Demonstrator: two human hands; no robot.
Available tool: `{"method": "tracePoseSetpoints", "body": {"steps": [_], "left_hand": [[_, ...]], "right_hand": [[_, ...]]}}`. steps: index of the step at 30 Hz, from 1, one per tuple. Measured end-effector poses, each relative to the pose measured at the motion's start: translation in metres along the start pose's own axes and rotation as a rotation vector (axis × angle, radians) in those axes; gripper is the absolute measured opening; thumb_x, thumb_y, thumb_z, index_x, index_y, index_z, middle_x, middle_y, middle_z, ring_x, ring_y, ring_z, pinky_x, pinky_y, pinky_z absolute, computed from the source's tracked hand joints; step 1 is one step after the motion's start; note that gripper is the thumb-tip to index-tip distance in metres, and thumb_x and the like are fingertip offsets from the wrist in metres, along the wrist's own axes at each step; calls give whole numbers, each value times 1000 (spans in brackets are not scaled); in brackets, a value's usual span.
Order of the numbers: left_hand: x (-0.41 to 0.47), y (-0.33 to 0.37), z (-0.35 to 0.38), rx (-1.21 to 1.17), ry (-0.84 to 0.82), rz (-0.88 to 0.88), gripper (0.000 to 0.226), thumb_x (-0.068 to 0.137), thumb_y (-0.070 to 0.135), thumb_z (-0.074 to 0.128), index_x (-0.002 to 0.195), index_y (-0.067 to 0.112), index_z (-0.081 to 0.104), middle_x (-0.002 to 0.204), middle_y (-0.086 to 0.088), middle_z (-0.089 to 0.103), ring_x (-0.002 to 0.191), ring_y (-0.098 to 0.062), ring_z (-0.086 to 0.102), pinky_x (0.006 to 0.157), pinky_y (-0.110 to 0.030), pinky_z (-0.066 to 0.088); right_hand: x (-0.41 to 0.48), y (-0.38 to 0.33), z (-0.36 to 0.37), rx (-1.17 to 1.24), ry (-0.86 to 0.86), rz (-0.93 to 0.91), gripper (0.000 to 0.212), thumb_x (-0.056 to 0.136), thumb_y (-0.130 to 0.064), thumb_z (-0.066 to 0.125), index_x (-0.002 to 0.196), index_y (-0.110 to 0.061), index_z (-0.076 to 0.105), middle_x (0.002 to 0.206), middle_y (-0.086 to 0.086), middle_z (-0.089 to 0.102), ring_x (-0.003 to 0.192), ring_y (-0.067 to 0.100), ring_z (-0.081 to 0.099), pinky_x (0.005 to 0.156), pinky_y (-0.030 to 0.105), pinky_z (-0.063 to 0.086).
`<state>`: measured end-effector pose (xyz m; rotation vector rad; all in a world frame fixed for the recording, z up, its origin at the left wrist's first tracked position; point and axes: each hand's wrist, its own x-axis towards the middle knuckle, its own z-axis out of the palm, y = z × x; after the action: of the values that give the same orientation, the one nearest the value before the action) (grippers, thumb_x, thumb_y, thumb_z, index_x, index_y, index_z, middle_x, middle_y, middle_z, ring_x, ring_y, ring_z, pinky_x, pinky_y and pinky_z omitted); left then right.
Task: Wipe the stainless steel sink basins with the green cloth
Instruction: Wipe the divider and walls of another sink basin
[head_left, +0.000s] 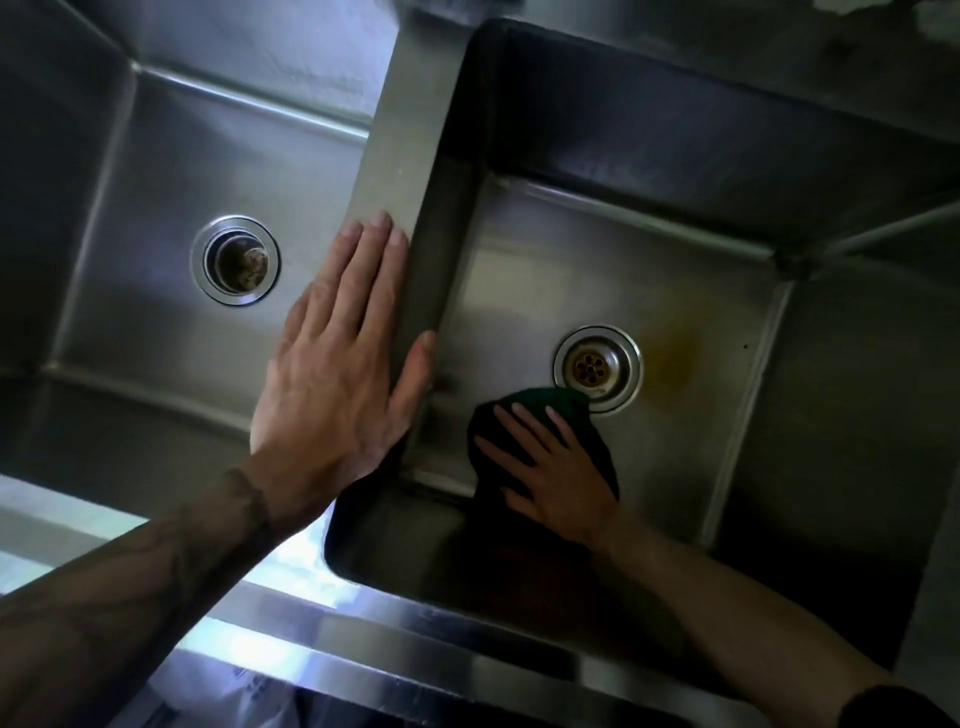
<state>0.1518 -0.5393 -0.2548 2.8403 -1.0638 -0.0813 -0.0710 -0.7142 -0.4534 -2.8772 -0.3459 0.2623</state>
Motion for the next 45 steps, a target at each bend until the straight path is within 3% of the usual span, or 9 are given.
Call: {"method": "tracePoseSetpoints", "body": {"steps": [6, 10, 12, 18, 21, 28, 34, 41, 45], "left_hand": [[0, 0, 0, 21, 20, -2, 74, 109, 45, 38, 170, 10, 17, 179, -5, 15, 166, -18, 8, 131, -31, 16], [1, -3, 1, 36, 19, 14, 74, 110, 48, 35, 170, 10, 14, 179, -5, 13, 166, -18, 6, 131, -25, 9], [-1, -3, 3, 38, 37, 6, 75, 109, 49, 34, 170, 12, 13, 179, -4, 13, 166, -17, 6, 130, -27, 14], [0, -4, 6, 6, 60, 13, 73, 110, 49, 34, 170, 13, 14, 179, -3, 13, 166, -15, 5, 129, -30, 22], [-2, -3, 5, 1, 54, 14, 74, 109, 50, 35, 170, 14, 14, 179, -3, 14, 166, -14, 4, 128, -31, 23], [0, -2, 1, -18, 27, 11, 75, 109, 51, 33, 170, 11, 14, 179, -4, 13, 166, -18, 7, 122, -41, 34], [0, -1, 2, -37, 22, -4, 75, 108, 50, 34, 170, 13, 13, 179, -4, 13, 166, -14, 3, 122, -46, 34], [-1, -1, 4, -51, 38, -5, 74, 109, 51, 32, 170, 14, 13, 179, -3, 13, 166, -15, 5, 123, -47, 35], [-1, 0, 4, -41, 41, -6, 75, 108, 50, 34, 170, 14, 14, 179, -4, 13, 166, -18, 8, 123, -45, 32]], "right_hand": [[89, -44, -8, 155, 33, 158, 73, 97, -55, 57, 162, -29, 36, 171, 15, 25, 159, 36, 21, 126, 62, 20], [39, -19, -7, 72, 4, -13, 69, 99, -52, 53, 162, -31, 34, 171, 14, 25, 159, 35, 21, 126, 59, 23], [7, 0, -7, 27, -17, -74, 68, 99, -51, 50, 162, -32, 34, 171, 13, 25, 159, 35, 20, 125, 59, 25], [53, -32, -5, 96, 17, 90, 69, 101, -60, 48, 163, -35, 31, 173, 13, 17, 161, 35, 13, 127, 61, 13], [78, -45, -6, 132, -9, 106, 68, 102, -60, 47, 163, -34, 31, 173, 14, 18, 161, 34, 14, 127, 60, 15], [-44, 27, -10, -42, -65, -41, 63, 103, -45, 48, 162, -29, 36, 170, 14, 27, 158, 36, 22, 124, 58, 21], [20, -5, -15, 27, -36, 51, 63, 102, -47, 51, 161, -30, 38, 170, 12, 29, 158, 34, 27, 126, 59, 23], [-73, 43, -18, -62, -150, -16, 64, 106, -51, 39, 165, -31, 25, 173, 13, 20, 160, 34, 17, 125, 58, 20], [-44, 30, -16, -19, -110, 41, 65, 105, -51, 40, 165, -31, 27, 173, 13, 19, 160, 34, 16, 126, 59, 16]]}}
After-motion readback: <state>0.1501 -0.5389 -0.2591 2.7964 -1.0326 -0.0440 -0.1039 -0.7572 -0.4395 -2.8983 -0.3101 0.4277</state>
